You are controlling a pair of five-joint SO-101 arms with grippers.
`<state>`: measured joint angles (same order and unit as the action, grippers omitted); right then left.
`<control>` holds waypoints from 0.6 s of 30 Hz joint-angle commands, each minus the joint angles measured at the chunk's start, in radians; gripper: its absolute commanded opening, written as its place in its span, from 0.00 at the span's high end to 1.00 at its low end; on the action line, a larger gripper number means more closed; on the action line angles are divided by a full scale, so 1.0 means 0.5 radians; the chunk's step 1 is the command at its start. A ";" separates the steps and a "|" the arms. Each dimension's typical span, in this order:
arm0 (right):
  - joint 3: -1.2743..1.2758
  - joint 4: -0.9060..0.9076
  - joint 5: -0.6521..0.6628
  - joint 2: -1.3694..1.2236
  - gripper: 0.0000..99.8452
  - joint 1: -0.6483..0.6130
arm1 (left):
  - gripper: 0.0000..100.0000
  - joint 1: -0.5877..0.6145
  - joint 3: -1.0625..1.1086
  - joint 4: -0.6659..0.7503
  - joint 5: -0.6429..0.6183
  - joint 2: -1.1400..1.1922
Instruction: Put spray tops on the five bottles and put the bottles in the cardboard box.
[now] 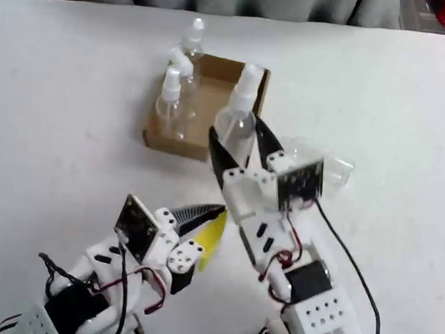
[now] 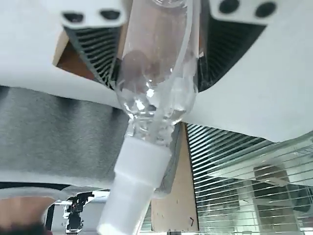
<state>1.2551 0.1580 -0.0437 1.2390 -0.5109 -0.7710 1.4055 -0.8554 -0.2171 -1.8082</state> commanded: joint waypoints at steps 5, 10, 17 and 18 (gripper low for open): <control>-0.338 -0.035 -0.098 -0.250 0.98 -0.265 | 0.98 0.164 0.381 0.531 -0.028 -0.048; -0.344 0.087 -0.098 -0.250 0.98 -0.348 | 0.98 0.425 0.577 0.967 -0.028 -0.044; -0.344 0.348 -0.098 -0.232 0.98 -0.342 | 0.98 0.499 0.574 0.979 -0.031 -0.044; -0.344 0.388 -0.095 -0.204 0.98 -0.342 | 0.98 0.499 0.574 0.979 -0.031 -0.044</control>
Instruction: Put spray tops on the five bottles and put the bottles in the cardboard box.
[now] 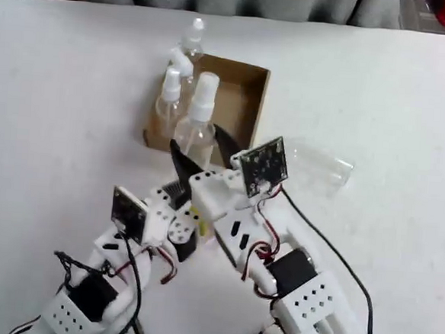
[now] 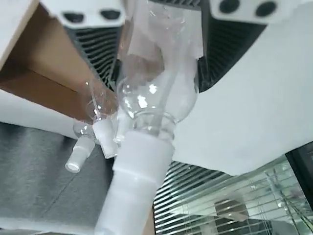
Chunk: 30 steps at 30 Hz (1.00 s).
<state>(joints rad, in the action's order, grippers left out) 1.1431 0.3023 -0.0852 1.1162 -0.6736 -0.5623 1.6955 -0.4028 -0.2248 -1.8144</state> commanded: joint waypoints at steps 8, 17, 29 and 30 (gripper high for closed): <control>-0.129 0.351 0.000 0.428 0.98 -0.029 | 0.98 0.084 -0.006 0.071 -0.009 -0.032; -0.334 0.609 0.049 0.496 0.98 -0.020 | 0.98 0.084 -0.006 0.068 -0.003 -0.029; -0.316 -0.140 0.169 -0.253 0.98 0.440 | 0.98 0.535 -0.150 -0.675 0.325 -0.032; -0.319 -0.198 0.169 -0.333 0.98 0.480 | 0.98 0.640 -0.150 -0.730 0.347 -0.032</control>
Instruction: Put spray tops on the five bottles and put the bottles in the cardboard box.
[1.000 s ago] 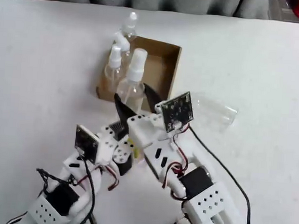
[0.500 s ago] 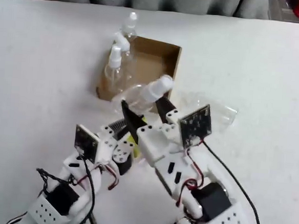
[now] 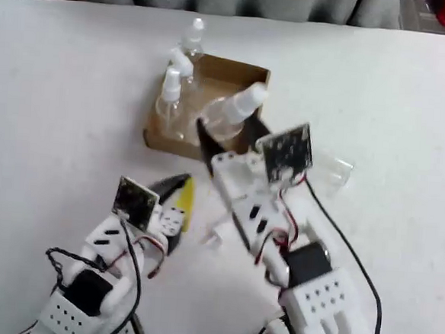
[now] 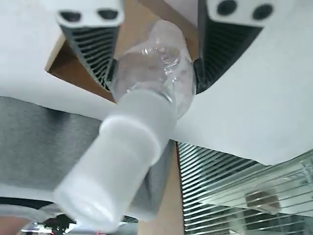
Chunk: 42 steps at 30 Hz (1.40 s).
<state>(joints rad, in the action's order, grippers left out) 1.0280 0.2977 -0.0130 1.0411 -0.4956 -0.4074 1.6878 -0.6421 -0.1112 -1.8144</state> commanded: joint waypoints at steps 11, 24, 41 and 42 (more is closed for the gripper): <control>-0.405 -0.542 0.025 -1.033 0.98 0.397 | 0.98 0.913 0.009 -0.417 0.199 -0.026; -0.991 -0.542 0.025 -1.797 0.98 0.459 | 0.98 0.965 0.009 -0.476 0.203 -0.026; -1.504 -0.551 0.025 -2.435 0.98 0.499 | 0.98 0.965 0.009 -0.476 0.203 -0.026; -1.504 -0.582 0.025 -2.453 0.98 0.493 | 0.98 0.965 0.009 -0.476 0.203 -0.026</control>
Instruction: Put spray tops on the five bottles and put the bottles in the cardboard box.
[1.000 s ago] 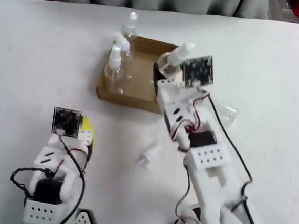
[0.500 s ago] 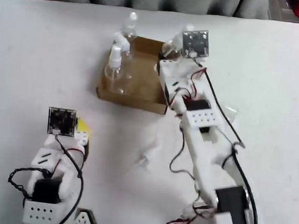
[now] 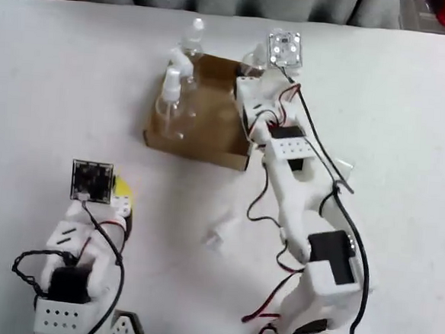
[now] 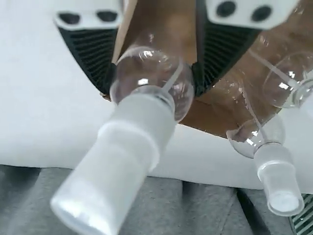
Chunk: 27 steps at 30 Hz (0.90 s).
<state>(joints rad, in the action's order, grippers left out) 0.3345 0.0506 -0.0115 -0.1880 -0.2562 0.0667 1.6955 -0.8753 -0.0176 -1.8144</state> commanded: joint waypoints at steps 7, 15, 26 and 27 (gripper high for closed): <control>-0.114 -0.293 0.040 -0.118 0.98 0.023 | 0.98 0.017 -0.006 -0.006 0.015 -0.026; -0.114 -0.434 0.236 -0.259 0.98 0.011 | 0.98 0.017 -0.006 -0.006 0.015 -0.026; -0.218 -0.462 0.245 -0.431 0.98 0.017 | 0.98 0.017 -0.006 -0.006 0.015 -0.026; -0.233 -0.462 0.249 -0.456 0.98 0.017 | 0.98 0.017 -0.006 -0.006 0.015 -0.026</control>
<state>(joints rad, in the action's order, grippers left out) 0.2854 -0.1626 0.1020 -0.4120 -0.2562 0.0667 1.6955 -0.8753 -0.0176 -1.8144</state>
